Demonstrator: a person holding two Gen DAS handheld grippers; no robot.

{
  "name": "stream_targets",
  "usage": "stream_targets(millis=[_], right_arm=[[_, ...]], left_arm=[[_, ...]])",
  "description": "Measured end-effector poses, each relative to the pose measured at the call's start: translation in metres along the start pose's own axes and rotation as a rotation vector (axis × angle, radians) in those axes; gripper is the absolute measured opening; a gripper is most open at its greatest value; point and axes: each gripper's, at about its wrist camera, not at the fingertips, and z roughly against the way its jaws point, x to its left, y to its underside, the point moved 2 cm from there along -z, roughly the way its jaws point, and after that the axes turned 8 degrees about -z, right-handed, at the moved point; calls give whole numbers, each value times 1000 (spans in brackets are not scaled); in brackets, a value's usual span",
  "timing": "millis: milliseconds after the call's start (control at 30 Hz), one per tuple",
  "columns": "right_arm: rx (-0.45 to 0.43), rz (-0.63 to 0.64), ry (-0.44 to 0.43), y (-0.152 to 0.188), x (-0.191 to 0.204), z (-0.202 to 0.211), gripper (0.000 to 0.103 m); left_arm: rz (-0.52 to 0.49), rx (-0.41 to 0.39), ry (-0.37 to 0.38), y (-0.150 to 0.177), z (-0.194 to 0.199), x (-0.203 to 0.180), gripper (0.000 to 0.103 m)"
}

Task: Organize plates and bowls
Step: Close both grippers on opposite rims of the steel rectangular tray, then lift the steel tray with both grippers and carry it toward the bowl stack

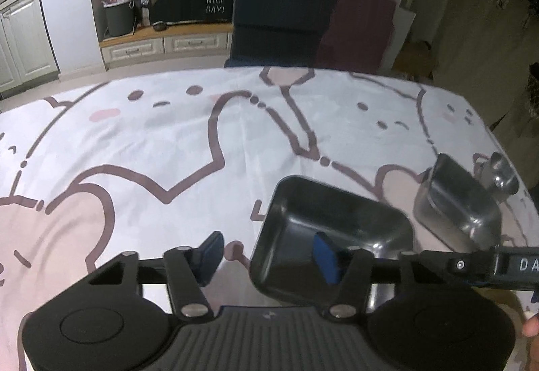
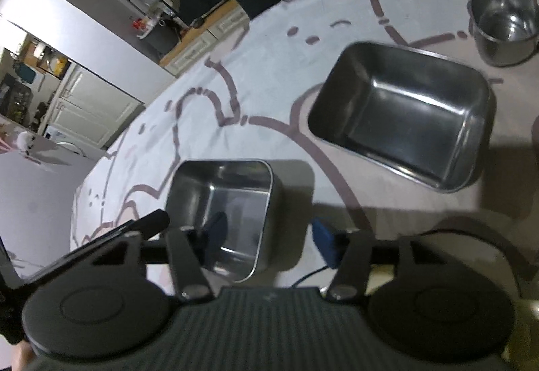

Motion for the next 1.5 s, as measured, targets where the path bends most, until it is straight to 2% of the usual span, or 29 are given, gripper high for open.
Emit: stream_targets(millis=[67, 100, 167, 367, 400, 433, 667, 800, 967, 1167, 1500], right_arm=[[4, 14, 8, 1, 2, -7, 48], [9, 18, 14, 1, 2, -11, 47], [19, 27, 27, 3, 3, -18, 34], [45, 62, 42, 8, 6, -28, 13], [44, 75, 41, 8, 8, -27, 11], [40, 91, 43, 9, 10, -27, 11], [-9, 171, 78, 10, 24, -23, 8], [-39, 198, 34, 11, 36, -10, 8], [-53, 258, -41, 24, 59, 8, 6], [-13, 363, -77, 59, 84, 11, 5], [110, 475, -32, 120, 100, -15, 5]], left_arm=[[3, 16, -4, 1, -7, 2, 49], [6, 22, -6, 1, -10, 3, 45], [10, 34, -12, 1, -15, 5, 39], [37, 63, -20, 4, -26, 12, 21], [45, 64, -10, 4, -26, 12, 15], [55, 62, 6, 4, -25, 12, 9], [58, -4, 0, 3, 7, 7, 5], [83, -61, -11, 7, 44, 14, 4], [97, -104, -54, 30, 95, 25, 4], [119, -59, -104, 72, 120, 42, 4], [167, 31, -151, 129, 128, 65, 4]])
